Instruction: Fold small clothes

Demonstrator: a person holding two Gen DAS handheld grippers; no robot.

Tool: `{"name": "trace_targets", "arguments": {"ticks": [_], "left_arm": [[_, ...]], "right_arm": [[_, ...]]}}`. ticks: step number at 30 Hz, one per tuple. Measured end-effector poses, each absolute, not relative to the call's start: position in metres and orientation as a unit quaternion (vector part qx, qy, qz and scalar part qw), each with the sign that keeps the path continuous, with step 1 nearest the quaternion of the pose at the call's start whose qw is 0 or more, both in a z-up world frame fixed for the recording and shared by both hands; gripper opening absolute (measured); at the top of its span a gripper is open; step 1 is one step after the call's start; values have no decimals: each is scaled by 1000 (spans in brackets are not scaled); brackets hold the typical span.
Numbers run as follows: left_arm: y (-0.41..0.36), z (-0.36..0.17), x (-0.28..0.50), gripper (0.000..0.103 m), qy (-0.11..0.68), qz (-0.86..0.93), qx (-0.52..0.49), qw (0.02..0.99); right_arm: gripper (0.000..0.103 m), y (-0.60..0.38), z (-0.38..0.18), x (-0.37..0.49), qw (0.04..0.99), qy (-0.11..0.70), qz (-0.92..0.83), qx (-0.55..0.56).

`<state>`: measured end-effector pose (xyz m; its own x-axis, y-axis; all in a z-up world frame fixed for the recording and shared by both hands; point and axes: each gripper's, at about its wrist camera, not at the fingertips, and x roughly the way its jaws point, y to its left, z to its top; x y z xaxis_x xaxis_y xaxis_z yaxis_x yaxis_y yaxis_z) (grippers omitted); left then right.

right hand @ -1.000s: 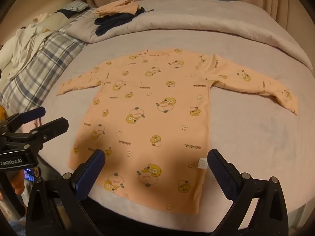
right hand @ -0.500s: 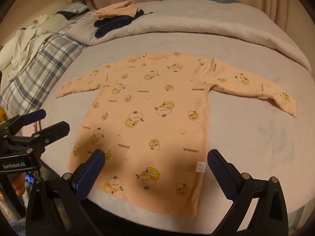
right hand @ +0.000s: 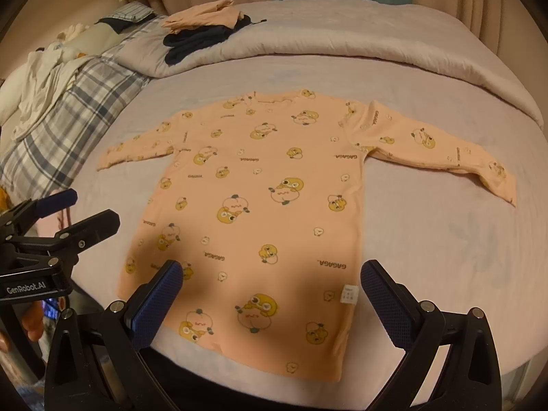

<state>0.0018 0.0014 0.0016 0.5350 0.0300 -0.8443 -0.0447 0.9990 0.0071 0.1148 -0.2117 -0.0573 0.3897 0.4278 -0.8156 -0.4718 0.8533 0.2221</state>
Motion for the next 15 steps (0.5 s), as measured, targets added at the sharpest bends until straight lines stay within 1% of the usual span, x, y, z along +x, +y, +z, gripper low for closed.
{"name": "trace_targets", "arguments": {"ticks": [15], "left_arm": [[4,3,3,103,480,24,-6,877]], "right_arm": [[103,-213,-58,116,833,484,268,-21]]}}
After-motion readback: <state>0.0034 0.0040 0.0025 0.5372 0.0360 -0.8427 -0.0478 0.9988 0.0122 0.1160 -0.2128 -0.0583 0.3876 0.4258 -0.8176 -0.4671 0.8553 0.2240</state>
